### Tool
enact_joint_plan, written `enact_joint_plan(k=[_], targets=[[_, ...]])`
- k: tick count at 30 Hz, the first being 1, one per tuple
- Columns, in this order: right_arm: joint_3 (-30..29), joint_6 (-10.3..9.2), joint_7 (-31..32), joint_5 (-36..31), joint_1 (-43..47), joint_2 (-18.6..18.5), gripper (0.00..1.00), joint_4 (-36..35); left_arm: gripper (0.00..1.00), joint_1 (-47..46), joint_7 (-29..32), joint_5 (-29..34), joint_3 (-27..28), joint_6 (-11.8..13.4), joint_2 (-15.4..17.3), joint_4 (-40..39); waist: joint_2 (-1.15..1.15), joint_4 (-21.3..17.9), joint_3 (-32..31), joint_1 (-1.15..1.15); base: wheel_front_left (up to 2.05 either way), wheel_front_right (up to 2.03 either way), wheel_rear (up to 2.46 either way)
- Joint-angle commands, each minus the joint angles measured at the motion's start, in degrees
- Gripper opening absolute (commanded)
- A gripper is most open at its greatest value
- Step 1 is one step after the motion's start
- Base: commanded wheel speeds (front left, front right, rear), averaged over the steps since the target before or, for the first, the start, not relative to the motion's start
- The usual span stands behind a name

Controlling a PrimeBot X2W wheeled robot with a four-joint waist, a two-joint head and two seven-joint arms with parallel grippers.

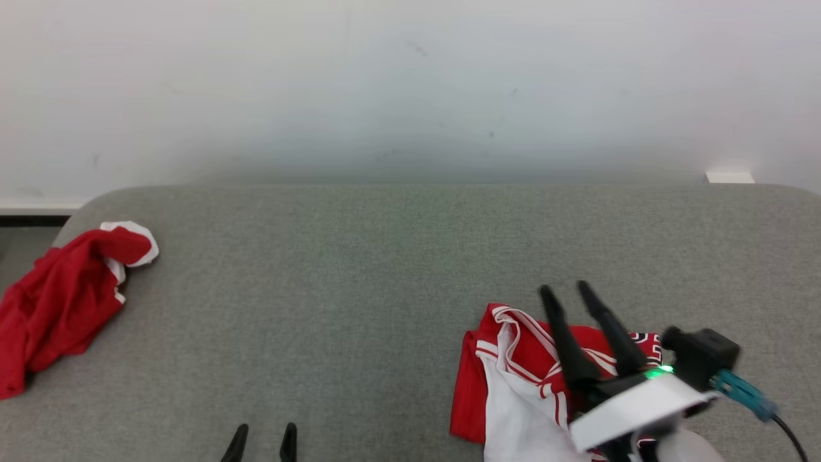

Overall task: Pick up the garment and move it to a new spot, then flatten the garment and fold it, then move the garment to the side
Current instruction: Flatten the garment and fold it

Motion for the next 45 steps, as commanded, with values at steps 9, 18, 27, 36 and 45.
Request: enact_joint_plan(k=[9,18,27,36,45], targets=[[-17.3,-0.12,-6.0,-14.7,12.0,-4.9,1.00,-5.3,1.00,2.0,0.0,-0.4,0.7,0.9,0.2,-1.5,0.00,-2.1,-1.8,0.00,0.00,0.00,0.00],[-26.9,-0.12,-7.8,-24.8,18.1,-6.2,0.79,-0.6,1.00,2.2,0.0,-0.2,0.8,0.9,0.2,-1.4,0.00,-2.8,-2.4,0.00,0.00,0.00,0.00],[-20.6,-0.12,-7.2,-25.2,15.6,-6.8,0.00,1.9,1.00,1.9,0.0,-0.1,0.8,0.8,0.2,-1.4,0.00,-2.6,-2.2,0.00,0.00,0.00,0.00],[-14.4,-0.13,-4.0,-27.5,8.3,-4.0,0.00,17.0,1.00,1.0,0.0,0.5,0.1,0.0,0.2,-0.8,0.00,-0.3,-0.9,0.00,0.00,0.00,0.00],[-7.7,-0.13,-5.7,-28.6,2.6,-0.6,0.00,25.3,1.00,0.6,0.0,0.5,0.7,-0.3,0.2,-0.6,0.00,1.5,-0.4,0.00,0.00,0.00,0.00]])
